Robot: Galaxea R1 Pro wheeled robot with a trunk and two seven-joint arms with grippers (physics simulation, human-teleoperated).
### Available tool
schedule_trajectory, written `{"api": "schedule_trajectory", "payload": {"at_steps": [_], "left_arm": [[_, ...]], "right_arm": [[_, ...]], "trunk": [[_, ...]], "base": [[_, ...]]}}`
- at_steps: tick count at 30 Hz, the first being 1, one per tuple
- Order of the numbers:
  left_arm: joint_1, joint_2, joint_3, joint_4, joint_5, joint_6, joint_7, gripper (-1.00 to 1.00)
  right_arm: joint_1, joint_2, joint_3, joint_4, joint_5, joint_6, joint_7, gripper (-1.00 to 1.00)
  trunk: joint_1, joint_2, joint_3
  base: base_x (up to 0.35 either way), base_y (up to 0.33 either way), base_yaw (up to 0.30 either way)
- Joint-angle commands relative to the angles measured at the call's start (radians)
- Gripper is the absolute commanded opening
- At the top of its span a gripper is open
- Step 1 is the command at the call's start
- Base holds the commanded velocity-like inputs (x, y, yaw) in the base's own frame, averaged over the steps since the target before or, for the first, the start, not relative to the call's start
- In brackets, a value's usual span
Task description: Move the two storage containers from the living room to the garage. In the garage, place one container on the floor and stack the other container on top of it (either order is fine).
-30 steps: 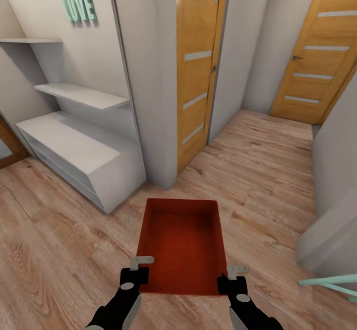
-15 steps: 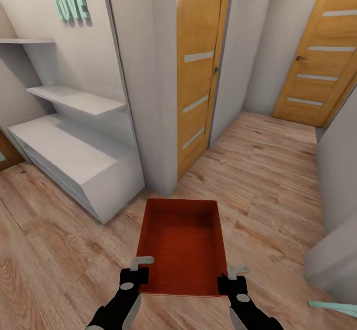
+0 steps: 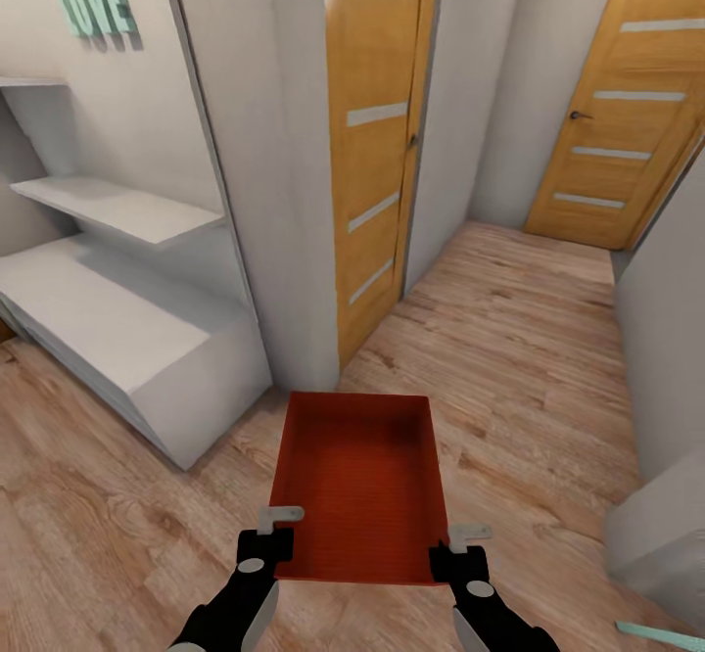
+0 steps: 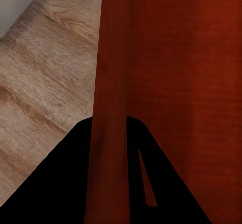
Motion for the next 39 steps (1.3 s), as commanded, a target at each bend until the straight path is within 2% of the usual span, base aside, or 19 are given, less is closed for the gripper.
{"api": "schedule_trajectory", "payload": {"at_steps": [1,16,39], "left_arm": [[0.000,0.000,-0.018,0.048,-0.010,0.003,-0.027,-1.00],[0.000,0.000,-0.019,0.048,-0.010,0.001,-0.027,-1.00],[0.000,0.000,-0.019,0.048,-0.010,0.001,-0.027,-1.00]], "right_arm": [[-0.003,-0.035,0.008,-0.004,0.003,0.001,-0.001,-1.00],[-0.003,-0.035,0.008,-0.004,0.003,0.002,-0.001,-1.00],[-0.003,-0.035,0.008,-0.004,0.003,0.001,-0.001,-1.00]], "trunk": [[0.000,-0.001,-0.001],[0.000,-0.001,-0.001],[0.000,-0.001,-0.001]], "base": [[0.071,0.000,-0.135],[0.010,0.000,-0.038],[0.000,0.000,-0.246]]}}
